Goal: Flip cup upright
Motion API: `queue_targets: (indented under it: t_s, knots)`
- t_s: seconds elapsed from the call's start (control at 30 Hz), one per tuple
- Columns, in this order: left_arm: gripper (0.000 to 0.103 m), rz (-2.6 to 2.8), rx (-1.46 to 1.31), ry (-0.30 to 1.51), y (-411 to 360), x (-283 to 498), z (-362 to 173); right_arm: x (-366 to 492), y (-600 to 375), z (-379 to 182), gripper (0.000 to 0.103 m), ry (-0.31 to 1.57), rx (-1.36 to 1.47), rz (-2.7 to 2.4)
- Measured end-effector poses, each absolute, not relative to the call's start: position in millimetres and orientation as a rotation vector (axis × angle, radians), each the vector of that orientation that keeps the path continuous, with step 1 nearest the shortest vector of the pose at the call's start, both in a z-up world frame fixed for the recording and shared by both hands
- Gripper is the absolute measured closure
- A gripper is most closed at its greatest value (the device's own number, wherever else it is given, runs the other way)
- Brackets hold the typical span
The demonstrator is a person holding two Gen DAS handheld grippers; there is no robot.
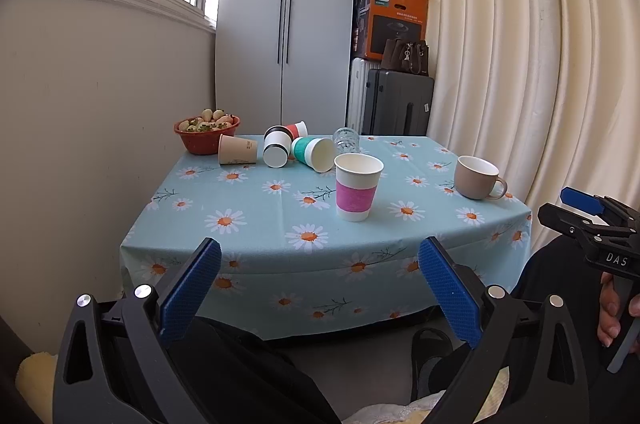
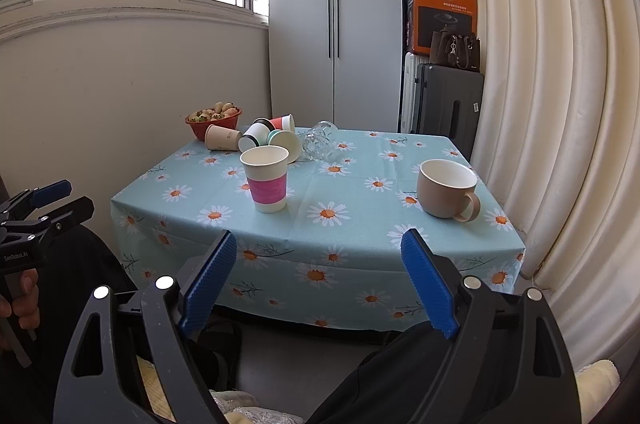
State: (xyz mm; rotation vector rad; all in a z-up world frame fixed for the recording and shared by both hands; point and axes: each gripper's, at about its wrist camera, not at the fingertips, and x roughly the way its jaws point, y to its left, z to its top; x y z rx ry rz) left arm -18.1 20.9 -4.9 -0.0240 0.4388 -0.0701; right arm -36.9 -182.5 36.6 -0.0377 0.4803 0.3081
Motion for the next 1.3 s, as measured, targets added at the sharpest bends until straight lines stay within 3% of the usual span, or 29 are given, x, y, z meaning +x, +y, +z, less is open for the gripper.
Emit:
queue_targets:
  t_s: [1.3]
  knots:
    - [0.007, -0.069, -0.016, 0.436, 17.3, -18.3, -8.4, -36.1, -185.8, 34.3, 0.019, 0.486, -0.041, 0.307]
